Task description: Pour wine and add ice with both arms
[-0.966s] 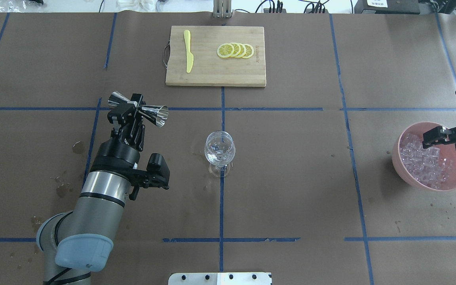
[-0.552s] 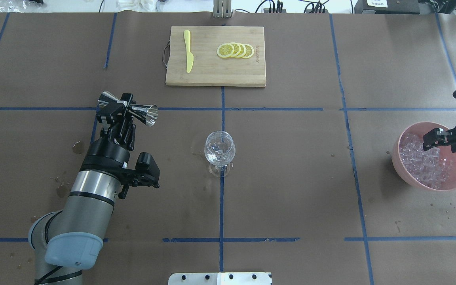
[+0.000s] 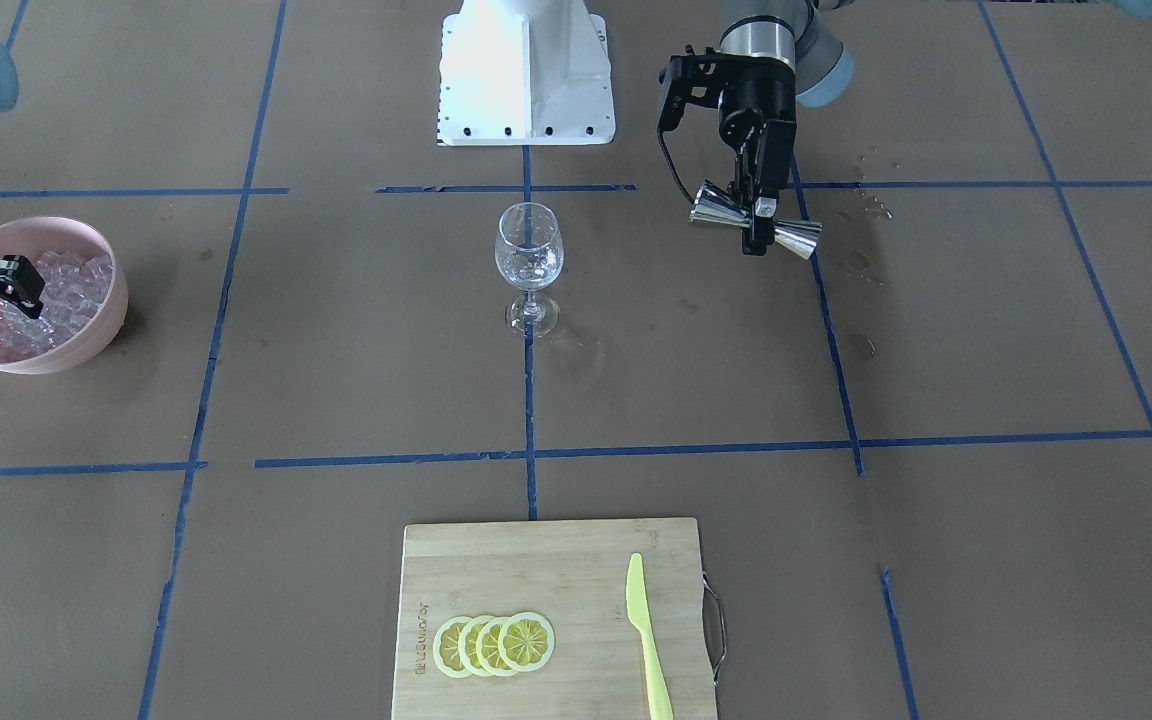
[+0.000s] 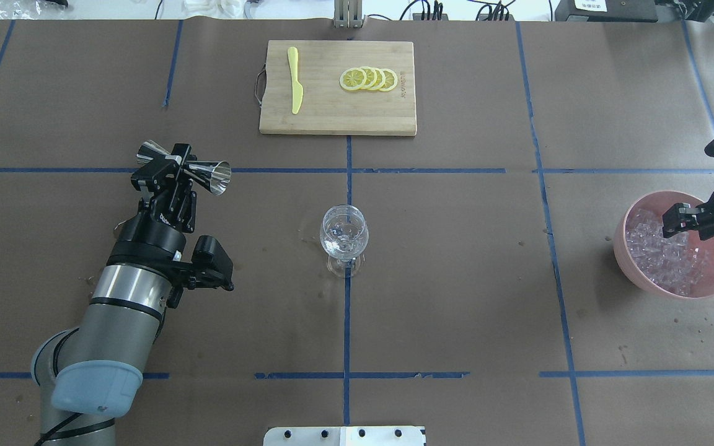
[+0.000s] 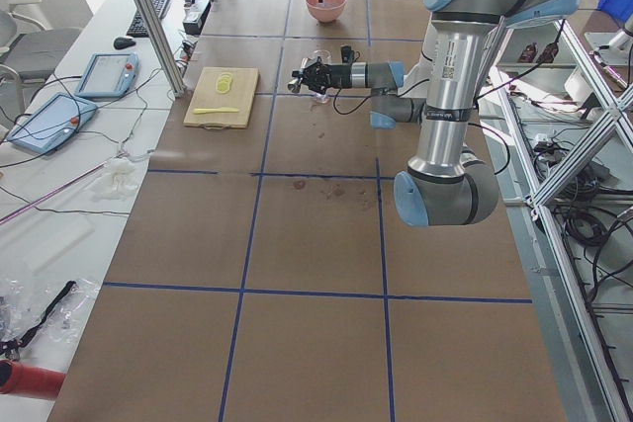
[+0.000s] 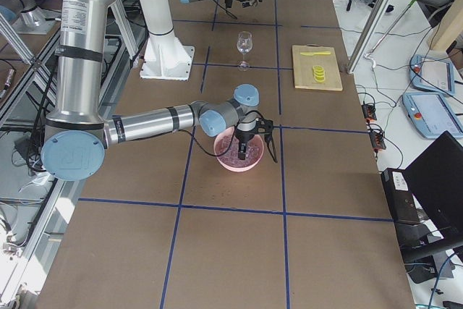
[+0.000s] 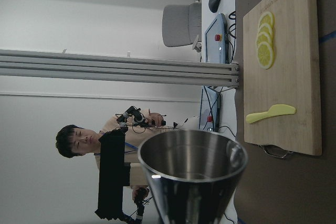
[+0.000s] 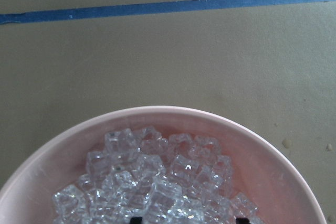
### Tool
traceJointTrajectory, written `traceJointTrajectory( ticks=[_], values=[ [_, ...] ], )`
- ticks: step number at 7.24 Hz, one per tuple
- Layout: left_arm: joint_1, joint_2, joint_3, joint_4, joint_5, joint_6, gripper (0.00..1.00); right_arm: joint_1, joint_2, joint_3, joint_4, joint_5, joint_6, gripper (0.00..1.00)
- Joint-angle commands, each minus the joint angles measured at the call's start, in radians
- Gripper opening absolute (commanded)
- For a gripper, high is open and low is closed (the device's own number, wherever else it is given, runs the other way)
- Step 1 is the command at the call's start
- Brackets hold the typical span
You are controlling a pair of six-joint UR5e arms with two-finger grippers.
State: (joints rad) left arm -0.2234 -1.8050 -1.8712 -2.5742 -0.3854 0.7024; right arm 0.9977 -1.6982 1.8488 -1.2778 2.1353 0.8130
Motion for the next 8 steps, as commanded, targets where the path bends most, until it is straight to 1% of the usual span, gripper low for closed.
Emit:
traceJointTrajectory(
  ticks=[1, 2, 3, 4, 5, 7, 8],
  values=[
    [-0.007, 0.019, 0.000, -0.011, -0.001, 0.000, 0.00, -0.008, 0.000, -0.002, 0.000, 0.000, -0.005, 0.65],
    [-0.008, 0.021, 0.000, -0.011, 0.000, -0.001, 0.00, -0.011, 0.000, -0.002, 0.002, 0.002, -0.005, 0.63],
    [-0.010, 0.021, 0.000, -0.018, -0.001, -0.001, 0.00, -0.017, 0.000, -0.003, 0.000, 0.002, -0.005, 0.58],
    [-0.013, 0.026, 0.000, -0.024, 0.000, -0.001, 0.00, -0.017, 0.002, -0.003, 0.000, 0.002, -0.005, 0.48],
    [-0.014, 0.026, 0.000, -0.024, -0.001, -0.001, 0.00, -0.017, 0.002, -0.003, 0.000, 0.002, -0.008, 0.34],
    [-0.014, 0.027, 0.000, -0.024, 0.000, -0.001, 0.00, -0.017, 0.002, -0.003, 0.002, 0.002, -0.018, 0.05],
    [-0.014, 0.027, 0.000, -0.026, 0.000, -0.001, 0.00, -0.017, 0.000, 0.001, 0.002, 0.002, -0.018, 0.00]
  ],
)
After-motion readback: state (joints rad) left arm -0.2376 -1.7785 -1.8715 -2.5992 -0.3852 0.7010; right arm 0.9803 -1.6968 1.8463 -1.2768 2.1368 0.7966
